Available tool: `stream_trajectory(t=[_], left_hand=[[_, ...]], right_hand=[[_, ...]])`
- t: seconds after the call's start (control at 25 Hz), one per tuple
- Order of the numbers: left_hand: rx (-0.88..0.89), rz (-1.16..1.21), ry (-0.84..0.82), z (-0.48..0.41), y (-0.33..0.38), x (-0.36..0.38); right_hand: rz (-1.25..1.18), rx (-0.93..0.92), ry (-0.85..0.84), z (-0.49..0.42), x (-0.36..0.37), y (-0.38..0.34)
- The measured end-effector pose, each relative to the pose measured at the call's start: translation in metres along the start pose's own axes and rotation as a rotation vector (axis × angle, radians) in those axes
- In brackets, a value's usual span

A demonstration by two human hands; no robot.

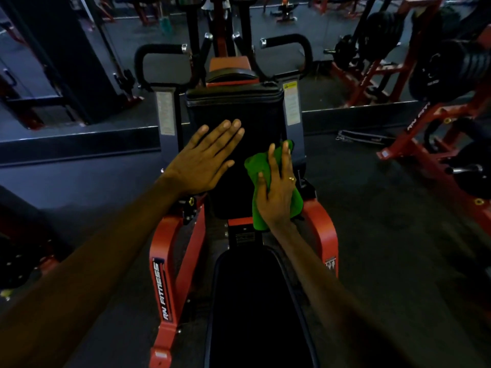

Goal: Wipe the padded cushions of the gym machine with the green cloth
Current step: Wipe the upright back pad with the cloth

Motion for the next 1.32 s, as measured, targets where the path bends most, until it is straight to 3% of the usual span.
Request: stream_trajectory(t=[0.12, 0.32, 0.6, 0.88, 1.12, 1.32], left_hand=[[-0.014, 0.019, 0.004, -0.001, -0.001, -0.002], [-0.011, 0.039, 0.023, -0.001, -0.001, -0.001], [-0.007, 0.033, 0.026, -0.002, 0.001, -0.003], [0.014, -0.046, 0.098, -0.003, -0.017, -0.004], [-0.001, -0.053, 0.155, -0.005, -0.015, 0.008], [-0.175, 0.122, 0.167, -0.004, -0.008, -0.003]], right_hand=[[-0.19, -0.02, 0.07, -0.035, -0.02, -0.022], [-0.094, -0.116, 0.182, -0.093, -0.037, -0.061], [0.064, -0.051, 0.013, -0.013, 0.004, -0.006], [0.008, -0.108, 0.126, -0.084, -0.028, -0.05], [-0.097, -0.015, 0.089, -0.038, -0.011, -0.019], [0.12, -0.157, 0.128, -0.114, -0.044, -0.074]])
Point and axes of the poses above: each hand's wrist, its own z-axis away from the middle knuckle, its own x-axis out of the palm, y = z × x, the point moved 1 cm from there along -z, towards the middle knuckle, and after that the axes turned 13 degrees about -y, right-handed, at the moved point
